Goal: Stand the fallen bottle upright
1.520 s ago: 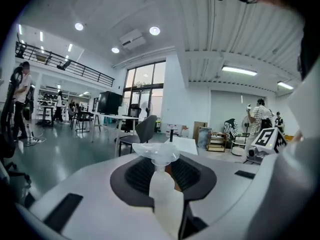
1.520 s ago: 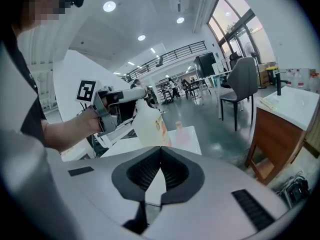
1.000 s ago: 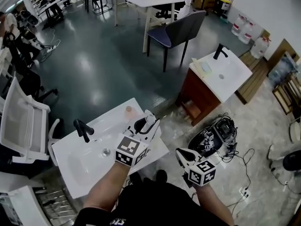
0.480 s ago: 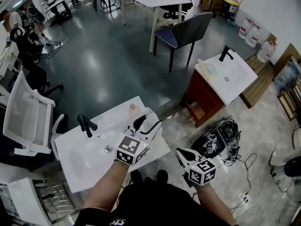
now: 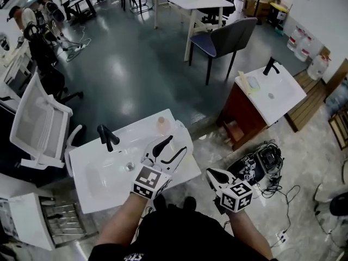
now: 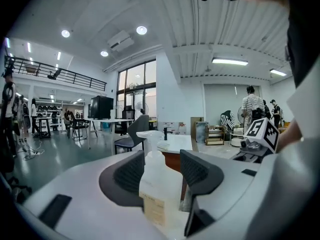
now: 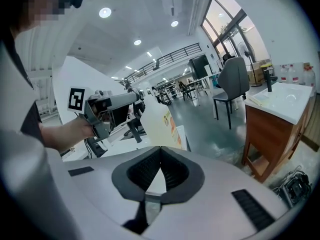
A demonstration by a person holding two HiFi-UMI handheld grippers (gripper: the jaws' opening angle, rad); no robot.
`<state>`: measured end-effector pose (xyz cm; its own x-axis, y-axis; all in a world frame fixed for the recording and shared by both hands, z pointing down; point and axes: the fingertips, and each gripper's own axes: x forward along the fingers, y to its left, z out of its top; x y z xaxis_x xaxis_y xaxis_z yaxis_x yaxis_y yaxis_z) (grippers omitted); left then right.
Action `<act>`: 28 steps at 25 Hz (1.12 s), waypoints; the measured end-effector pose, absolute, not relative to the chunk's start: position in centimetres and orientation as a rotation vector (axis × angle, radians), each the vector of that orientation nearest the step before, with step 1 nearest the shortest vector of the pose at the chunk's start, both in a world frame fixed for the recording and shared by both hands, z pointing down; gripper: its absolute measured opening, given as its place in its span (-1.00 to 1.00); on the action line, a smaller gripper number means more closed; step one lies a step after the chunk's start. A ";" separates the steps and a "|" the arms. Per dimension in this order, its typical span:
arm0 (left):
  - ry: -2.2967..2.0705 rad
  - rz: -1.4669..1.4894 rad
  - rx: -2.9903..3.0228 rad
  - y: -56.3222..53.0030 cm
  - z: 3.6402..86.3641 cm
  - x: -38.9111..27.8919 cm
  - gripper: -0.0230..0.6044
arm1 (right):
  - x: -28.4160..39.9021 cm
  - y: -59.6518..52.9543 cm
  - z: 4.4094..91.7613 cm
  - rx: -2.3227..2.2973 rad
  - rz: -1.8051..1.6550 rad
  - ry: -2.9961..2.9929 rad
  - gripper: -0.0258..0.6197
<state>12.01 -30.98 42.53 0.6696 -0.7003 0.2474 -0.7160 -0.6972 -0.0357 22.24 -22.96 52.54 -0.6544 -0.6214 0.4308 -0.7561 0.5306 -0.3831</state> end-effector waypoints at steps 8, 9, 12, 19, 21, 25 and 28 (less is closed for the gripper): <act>-1.354 0.236 2.698 -27.6 40.4 7.6 -0.31 | 18.5 -23.7 47.9 0.982 0.688 -2.698 -0.88; -1.380 0.217 2.680 -27.1 40.1 6.9 -0.35 | 17.9 -23.7 47.0 0.957 0.664 -2.720 -0.88; -1.452 0.186 2.623 -25.7 39.2 4.6 -0.47 | 16.2 -23.5 44.7 0.902 0.601 -2.785 -0.88; -1.614 0.197 2.467 -23.2 39.6 -3.2 -0.81 | 10.0 -23.1 41.8 0.773 0.517 -2.926 -0.88; -1.640 0.217 2.462 -22.2 39.7 -5.1 -0.86 | 7.7 -22.6 41.4 0.741 0.512 -2.946 -0.88; -1.679 0.240 2.483 -20.6 39.6 -8.5 -0.87 | 3.2 -21.5 41.2 0.683 0.487 -2.947 -0.88; -1.692 0.236 2.495 -19.8 39.5 -10.4 -0.87 | 1.0 -20.7 41.5 0.663 0.488 -2.928 -0.88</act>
